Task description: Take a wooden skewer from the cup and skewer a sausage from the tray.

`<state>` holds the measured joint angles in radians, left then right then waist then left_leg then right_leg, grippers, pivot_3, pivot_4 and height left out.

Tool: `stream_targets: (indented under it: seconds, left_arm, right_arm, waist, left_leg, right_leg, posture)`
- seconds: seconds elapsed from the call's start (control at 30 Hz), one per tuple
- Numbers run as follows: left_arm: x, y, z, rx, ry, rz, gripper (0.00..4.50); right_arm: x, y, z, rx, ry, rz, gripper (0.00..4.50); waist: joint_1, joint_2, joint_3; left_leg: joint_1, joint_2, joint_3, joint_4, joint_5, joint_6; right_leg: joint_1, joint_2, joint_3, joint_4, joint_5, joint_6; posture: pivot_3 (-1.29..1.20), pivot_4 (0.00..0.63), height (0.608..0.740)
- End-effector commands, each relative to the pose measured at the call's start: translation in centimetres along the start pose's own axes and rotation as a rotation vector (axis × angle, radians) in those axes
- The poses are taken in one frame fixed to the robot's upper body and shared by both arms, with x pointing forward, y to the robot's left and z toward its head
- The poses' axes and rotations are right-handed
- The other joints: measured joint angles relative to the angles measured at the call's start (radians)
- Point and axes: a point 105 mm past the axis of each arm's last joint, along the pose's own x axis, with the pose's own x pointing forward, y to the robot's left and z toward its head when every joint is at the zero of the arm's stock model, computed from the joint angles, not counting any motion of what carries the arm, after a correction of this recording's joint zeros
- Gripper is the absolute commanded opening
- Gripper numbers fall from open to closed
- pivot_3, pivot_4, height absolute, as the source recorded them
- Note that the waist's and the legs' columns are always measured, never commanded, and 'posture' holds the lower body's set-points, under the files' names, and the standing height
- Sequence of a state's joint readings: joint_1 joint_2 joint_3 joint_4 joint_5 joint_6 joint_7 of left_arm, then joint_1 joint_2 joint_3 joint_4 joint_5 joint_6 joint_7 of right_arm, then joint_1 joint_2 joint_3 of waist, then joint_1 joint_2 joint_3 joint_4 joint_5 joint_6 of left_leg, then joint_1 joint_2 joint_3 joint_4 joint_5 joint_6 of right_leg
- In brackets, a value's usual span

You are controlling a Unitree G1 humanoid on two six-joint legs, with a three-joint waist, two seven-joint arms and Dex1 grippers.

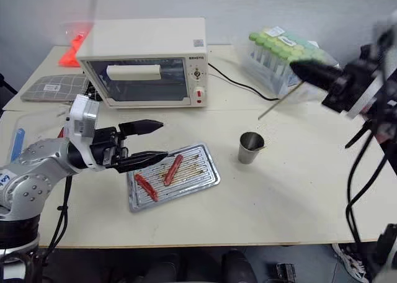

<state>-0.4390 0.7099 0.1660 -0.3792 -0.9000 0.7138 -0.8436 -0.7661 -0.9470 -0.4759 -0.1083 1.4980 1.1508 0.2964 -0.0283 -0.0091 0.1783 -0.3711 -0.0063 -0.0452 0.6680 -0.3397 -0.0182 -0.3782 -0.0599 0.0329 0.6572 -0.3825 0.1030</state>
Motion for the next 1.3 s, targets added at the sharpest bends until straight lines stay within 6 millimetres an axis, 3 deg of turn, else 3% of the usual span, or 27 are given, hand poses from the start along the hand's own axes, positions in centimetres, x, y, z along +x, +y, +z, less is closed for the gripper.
stream_targets:
  seconds: [0.03,0.27,0.5,0.83,1.0,1.1,1.3]
  left_arm:
    - [1.0,-0.2,1.8,0.076,-0.066,-0.025,4.50]
    - [4.4,0.3,3.8,0.125,-0.209,-0.020,4.50]
    - [6.0,1.1,4.3,0.142,-0.275,0.005,4.50]
    - [6.4,1.4,3.8,0.122,-0.292,0.013,2.38]
    - [6.8,1.4,3.9,0.121,-0.296,0.003,2.38]
    - [7.0,1.5,3.9,0.117,-0.306,0.000,1.91]
    - [7.4,1.3,4.5,0.108,-0.334,-0.014,0.48]
  right_arm:
    - [1.8,1.6,0.4,0.263,-0.071,0.109,0.02]
    - [5.8,3.4,-2.3,0.474,-0.111,0.194,0.02]
    - [6.3,3.8,-2.4,0.526,-0.147,0.218,0.02]
    - [6.3,4.1,-2.0,0.535,-0.180,0.226,0.00]
    - [6.3,4.3,-1.9,0.531,-0.184,0.226,0.00]
    - [6.4,4.4,-1.9,0.529,-0.187,0.231,0.00]
    - [6.5,4.5,-1.9,0.530,-0.186,0.225,0.00]
  waist:
    - [0.000,0.000,0.000]
    - [0.000,0.000,0.000]
    - [0.000,0.000,0.000]
    - [-0.003,0.000,0.000]
    - [-0.002,0.000,0.000]
    - [-0.002,0.000,0.000]
    - [-0.002,0.000,0.000]
  left_leg:
    - [0.000,0.000,0.000,0.000,0.000,0.000]
    - [-0.004,0.000,0.000,0.006,0.000,0.001]
    - [-0.018,0.000,-0.002,0.015,-0.001,0.002]
    - [-0.020,0.000,-0.002,0.014,-0.001,0.001]
    - [-0.020,0.000,-0.002,0.014,-0.001,0.001]
    - [-0.020,0.000,-0.002,0.014,-0.001,0.001]
    - [-0.020,0.000,-0.002,0.014,-0.001,0.001]
  right_leg:
    - [0.000,0.000,0.000,0.000,0.000,0.000]
    - [-0.001,0.000,-0.001,0.005,0.001,0.001]
    - [-0.011,0.000,-0.004,0.006,0.003,0.004]
    - [-0.014,0.000,-0.002,0.007,0.003,0.004]
    - [-0.014,0.000,-0.002,0.007,0.003,0.004]
    - [-0.014,0.000,-0.002,0.007,0.003,0.004]
    - [-0.014,0.000,-0.002,0.007,0.003,0.004]
  posture:
    - [0.00,0.150,0.740]
    - [0.00,0.150,0.740]
    - [0.00,0.150,0.740]
    - [0.00,0.150,0.740]
    - [0.00,0.150,0.740]
    - [0.00,0.150,0.740]
    - [0.00,0.150,0.740]
